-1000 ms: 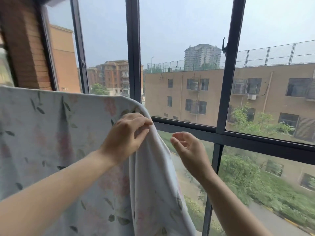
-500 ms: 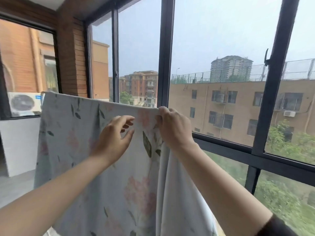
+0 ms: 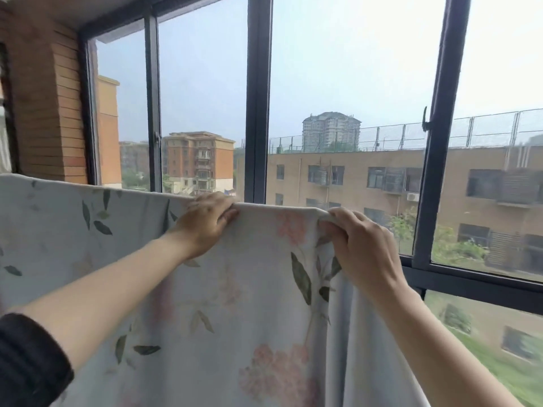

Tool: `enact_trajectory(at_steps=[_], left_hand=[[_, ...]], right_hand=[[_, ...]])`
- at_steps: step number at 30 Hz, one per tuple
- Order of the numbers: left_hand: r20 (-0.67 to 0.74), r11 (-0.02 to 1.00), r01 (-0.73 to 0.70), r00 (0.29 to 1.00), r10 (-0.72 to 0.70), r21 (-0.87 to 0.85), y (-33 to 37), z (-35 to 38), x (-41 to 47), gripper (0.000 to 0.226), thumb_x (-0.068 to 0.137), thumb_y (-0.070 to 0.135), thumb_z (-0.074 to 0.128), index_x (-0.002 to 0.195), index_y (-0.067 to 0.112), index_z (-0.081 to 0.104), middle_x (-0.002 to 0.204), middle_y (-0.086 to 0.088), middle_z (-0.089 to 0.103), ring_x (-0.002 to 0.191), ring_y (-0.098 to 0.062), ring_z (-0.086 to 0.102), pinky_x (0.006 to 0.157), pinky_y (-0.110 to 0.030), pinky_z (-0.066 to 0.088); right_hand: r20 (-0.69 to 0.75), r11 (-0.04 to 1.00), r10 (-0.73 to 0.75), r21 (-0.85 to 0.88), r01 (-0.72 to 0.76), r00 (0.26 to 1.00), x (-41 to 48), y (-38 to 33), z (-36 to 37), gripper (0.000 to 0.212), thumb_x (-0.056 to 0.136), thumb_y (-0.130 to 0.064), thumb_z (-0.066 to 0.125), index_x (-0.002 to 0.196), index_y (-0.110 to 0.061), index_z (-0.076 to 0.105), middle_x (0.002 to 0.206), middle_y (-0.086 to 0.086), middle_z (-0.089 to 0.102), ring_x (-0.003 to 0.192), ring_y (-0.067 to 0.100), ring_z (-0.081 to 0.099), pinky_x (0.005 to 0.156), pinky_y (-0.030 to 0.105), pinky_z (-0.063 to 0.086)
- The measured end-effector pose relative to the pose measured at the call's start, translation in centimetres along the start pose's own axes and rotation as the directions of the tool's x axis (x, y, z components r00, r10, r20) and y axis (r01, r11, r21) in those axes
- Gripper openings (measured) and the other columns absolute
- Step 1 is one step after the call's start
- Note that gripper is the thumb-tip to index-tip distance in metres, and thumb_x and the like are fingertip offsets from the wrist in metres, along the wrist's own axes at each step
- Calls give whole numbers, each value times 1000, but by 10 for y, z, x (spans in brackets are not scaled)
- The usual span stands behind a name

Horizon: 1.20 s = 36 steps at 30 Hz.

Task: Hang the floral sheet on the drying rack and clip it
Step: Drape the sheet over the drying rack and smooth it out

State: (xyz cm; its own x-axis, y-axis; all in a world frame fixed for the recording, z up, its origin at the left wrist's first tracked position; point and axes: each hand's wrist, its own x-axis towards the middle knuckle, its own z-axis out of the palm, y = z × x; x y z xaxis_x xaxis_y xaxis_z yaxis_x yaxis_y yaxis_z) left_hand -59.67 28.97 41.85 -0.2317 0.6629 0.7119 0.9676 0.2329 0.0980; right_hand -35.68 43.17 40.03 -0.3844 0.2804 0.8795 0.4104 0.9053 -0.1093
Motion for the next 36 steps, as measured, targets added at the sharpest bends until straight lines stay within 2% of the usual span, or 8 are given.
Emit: enact_trajectory(at_steps=[5, 10, 16, 20, 24, 28, 33, 36], left_hand=[[-172, 988, -59, 985, 33, -144, -15, 17, 2, 27, 93, 29, 46, 105, 13, 65, 101, -4, 66, 100, -28, 55, 88, -29, 30], [-215, 981, -98, 975, 61, -168, -22, 23, 2, 36, 92, 39, 38, 101, 17, 64, 99, 2, 65, 98, -24, 54, 90, -30, 31], [-242, 983, -107, 968, 69, -148, -25, 20, -2, 33, 93, 39, 40, 106, 20, 64, 104, 4, 65, 103, -20, 52, 93, -31, 31], [-215, 972, -171, 967, 135, -162, -37, 16, -1, 30, 94, 35, 44, 111, 22, 64, 108, 5, 65, 105, -17, 53, 94, -32, 36], [-159, 957, -189, 975, 156, -219, -68, 5, 11, 34, 92, 34, 46, 114, 16, 65, 109, 2, 66, 105, -14, 55, 90, -20, 34], [-114, 978, -184, 978, 172, -99, -133, -1, 24, 49, 96, 48, 32, 112, 15, 65, 110, -1, 67, 105, -20, 59, 93, -34, 42], [-204, 963, -264, 947, 249, -49, -169, 8, 28, 47, 98, 45, 24, 87, 16, 59, 77, 7, 56, 70, -22, 57, 65, -31, 40], [-272, 961, -275, 928, 253, -44, -172, 10, 28, 38, 97, 39, 29, 81, 19, 56, 72, 9, 52, 63, -16, 48, 65, -26, 31]], right_hand=[[-14, 994, 29, -108, -31, 999, -1, -14, -3, 10, 91, -24, 59, 98, -21, 67, 90, -4, 71, 68, 24, 65, 57, 24, 38], [66, 984, 2, -177, 10, 998, 26, -73, 13, 30, 91, -29, 48, 113, -20, 66, 106, -2, 69, 91, 21, 64, 75, 30, 45], [71, 923, 46, -384, -15, 996, 60, -115, 68, 48, 97, -39, 32, 74, -17, 68, 75, 3, 69, 73, 27, 65, 58, 29, 28], [-146, 881, -49, -472, -26, 988, 57, -113, 85, 51, 86, -35, 39, 44, -14, 59, 41, 2, 54, 33, 23, 49, 50, 21, 18], [-194, 868, -74, -496, -32, 978, 58, -98, 89, 48, 85, -32, 44, 41, -14, 54, 37, 2, 49, 31, 22, 44, 52, 21, 14], [-199, 850, -65, -525, -51, 978, 56, -93, 88, 49, 88, -33, 42, 42, -17, 50, 38, 0, 45, 35, 19, 29, 50, 22, 11], [-186, 817, -45, -573, -71, 982, 57, -93, 90, 50, 89, -34, 39, 42, -18, 46, 38, -1, 42, 40, 18, 24, 48, 21, 15], [-165, 809, 88, -563, -167, 982, 62, -103, 92, 53, 94, -36, 40, 44, -19, 46, 40, -4, 37, 41, 20, 30, 49, 25, 21]])
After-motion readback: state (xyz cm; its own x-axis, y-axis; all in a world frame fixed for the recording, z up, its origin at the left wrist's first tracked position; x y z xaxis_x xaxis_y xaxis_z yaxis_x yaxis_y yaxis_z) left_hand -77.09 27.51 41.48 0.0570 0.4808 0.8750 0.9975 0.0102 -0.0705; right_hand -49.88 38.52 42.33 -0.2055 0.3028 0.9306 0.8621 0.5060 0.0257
